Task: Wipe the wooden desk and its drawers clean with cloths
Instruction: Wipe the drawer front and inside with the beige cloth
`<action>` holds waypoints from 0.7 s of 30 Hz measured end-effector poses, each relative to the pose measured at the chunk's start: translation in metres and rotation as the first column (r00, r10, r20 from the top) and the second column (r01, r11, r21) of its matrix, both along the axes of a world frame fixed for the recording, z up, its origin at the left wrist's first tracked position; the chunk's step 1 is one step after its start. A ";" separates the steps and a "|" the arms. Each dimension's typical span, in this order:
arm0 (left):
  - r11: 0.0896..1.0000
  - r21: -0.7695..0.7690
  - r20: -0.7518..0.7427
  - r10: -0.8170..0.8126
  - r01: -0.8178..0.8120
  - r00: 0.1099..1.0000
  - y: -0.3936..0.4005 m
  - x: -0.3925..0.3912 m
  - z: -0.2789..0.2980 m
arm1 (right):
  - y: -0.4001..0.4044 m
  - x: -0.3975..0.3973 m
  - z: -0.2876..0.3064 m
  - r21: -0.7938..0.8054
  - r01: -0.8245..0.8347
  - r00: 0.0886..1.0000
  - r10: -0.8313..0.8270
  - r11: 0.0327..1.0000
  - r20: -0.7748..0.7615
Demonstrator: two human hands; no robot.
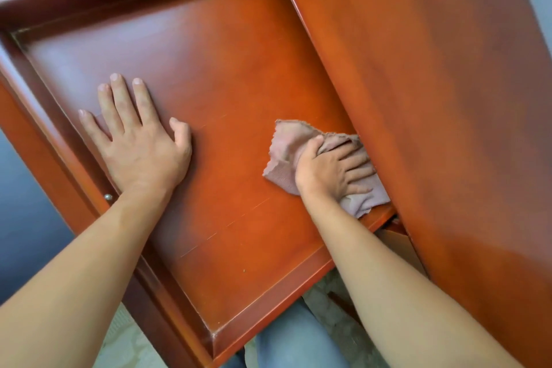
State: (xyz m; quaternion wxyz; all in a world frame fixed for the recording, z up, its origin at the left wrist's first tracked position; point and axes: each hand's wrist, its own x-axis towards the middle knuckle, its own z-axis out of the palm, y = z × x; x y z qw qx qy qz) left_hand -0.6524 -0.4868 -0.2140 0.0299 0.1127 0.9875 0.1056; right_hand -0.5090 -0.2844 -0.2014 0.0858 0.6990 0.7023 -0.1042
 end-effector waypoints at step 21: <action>0.999 -0.039 0.016 -0.010 0.011 1.000 -0.001 -0.002 -0.004 | -0.034 -0.252 -0.005 0.136 -0.846 0.519 0.855 0.516 -0.014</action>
